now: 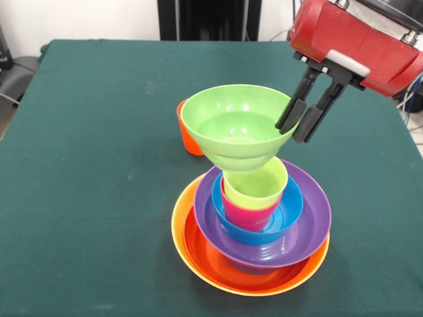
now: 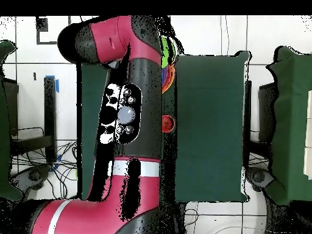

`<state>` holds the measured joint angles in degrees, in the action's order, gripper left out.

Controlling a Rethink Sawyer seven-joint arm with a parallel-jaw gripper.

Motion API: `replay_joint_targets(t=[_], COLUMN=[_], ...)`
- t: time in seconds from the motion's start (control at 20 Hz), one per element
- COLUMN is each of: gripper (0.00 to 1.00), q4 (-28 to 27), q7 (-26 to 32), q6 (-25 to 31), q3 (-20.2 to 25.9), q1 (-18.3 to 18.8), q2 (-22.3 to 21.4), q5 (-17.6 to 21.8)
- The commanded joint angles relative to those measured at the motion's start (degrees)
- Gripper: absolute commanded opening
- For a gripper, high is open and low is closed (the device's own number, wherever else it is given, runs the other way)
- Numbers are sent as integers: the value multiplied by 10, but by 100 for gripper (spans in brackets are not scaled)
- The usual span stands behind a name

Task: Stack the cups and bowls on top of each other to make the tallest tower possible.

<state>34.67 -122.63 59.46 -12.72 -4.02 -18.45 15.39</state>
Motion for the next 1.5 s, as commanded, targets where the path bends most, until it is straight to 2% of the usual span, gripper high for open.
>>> replay_joint_targets(t=[0.05, 0.6, 1.5], gripper=[0, 0, 0], q4=[72, 55, 53], q7=[-106, -125, -109], q6=[-49, -63, -61], q3=[38, 28, 1], q1=[-11, -20, -25], q2=[38, 65, 67], q5=[-15, -40, -56])
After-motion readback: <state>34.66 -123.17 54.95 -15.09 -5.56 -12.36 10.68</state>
